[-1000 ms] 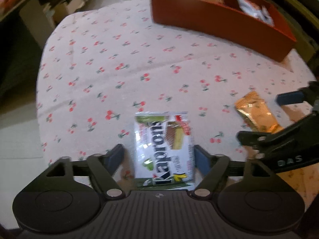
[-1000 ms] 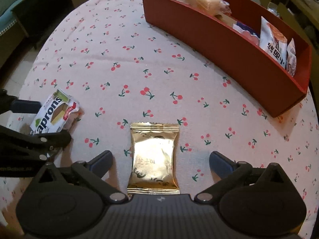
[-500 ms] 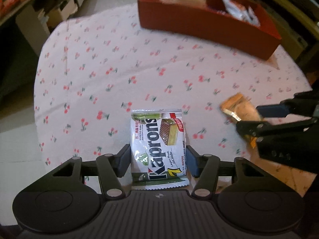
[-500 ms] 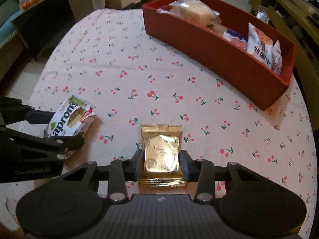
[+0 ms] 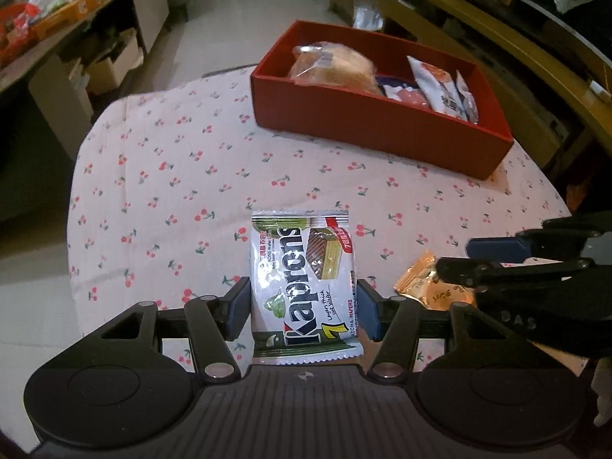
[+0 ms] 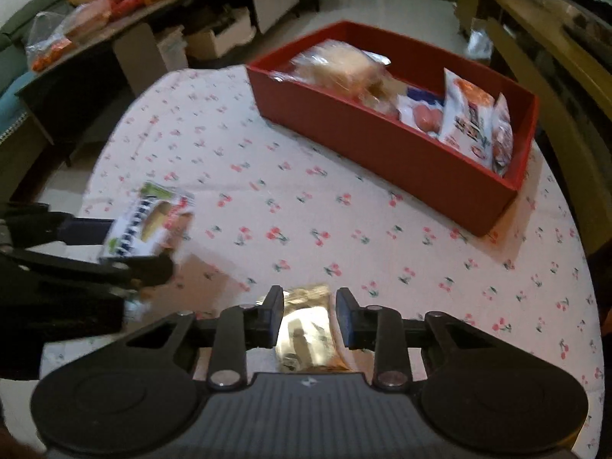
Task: Organize snacks
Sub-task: 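Lift both held snacks and carry them over the red box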
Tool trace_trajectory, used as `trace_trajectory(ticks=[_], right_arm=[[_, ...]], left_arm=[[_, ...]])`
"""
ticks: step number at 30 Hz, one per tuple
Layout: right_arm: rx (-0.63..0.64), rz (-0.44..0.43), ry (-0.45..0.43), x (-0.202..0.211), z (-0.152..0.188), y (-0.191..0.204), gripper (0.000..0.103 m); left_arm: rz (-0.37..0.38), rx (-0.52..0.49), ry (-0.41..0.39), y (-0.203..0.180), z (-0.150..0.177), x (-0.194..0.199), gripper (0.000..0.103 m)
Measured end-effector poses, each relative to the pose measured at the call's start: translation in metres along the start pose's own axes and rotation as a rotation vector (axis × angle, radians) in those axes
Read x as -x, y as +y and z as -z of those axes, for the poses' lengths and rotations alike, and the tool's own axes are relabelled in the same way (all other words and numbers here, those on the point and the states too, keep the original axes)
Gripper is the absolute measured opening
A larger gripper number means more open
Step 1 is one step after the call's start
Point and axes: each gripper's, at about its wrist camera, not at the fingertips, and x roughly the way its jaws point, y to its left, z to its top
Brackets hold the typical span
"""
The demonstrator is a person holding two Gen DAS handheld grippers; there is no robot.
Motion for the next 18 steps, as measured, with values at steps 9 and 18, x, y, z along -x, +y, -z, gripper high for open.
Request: trace_trajectory(ticks=[9, 18], right_arm=[[0.108, -0.025, 0.098, -0.023, 0.003, 0.012, 0.093], [0.101, 0.002, 0.123, -0.028, 0.018, 0.010, 0.062]], left_arm=[[0.022, 0.025, 0.053, 0.009, 0.010, -0.008, 0.064], [0.015, -0.015, 0.084, 0.001, 0.017, -0.016, 0.064]])
